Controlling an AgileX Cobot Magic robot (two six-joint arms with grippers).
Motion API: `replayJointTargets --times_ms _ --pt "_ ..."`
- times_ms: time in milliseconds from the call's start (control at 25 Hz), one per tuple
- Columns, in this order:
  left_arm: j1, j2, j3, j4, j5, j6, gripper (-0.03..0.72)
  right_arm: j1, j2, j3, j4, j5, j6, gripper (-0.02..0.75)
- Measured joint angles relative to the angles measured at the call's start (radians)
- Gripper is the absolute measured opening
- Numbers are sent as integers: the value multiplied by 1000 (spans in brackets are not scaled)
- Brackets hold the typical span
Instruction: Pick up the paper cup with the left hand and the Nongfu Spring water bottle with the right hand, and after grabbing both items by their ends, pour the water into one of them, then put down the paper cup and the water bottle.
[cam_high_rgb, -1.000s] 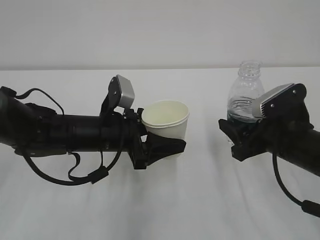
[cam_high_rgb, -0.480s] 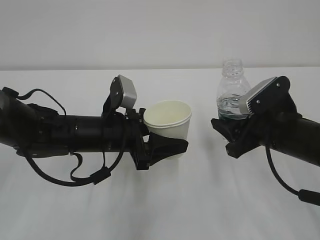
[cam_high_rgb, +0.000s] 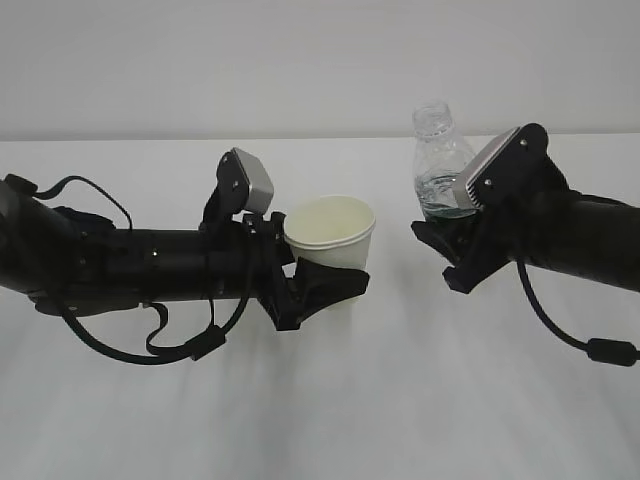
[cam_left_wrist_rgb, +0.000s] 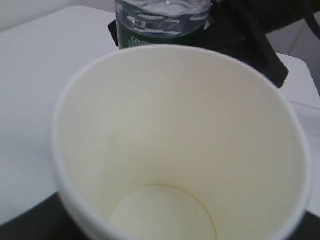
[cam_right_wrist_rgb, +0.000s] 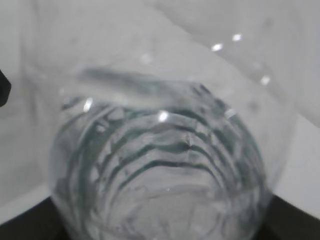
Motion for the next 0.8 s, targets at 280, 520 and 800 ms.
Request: replayJointTargets --times_ms 280,520,800 --pt "0 0 0 -51 8 35 491 5 0 -71 -68 76 -5 466" --pt "0 0 0 -86 11 51 491 31 0 -131 -132 139 -11 466" --pt "0 0 0 -90 11 50 491 35 0 -177 -197 183 -15 466"
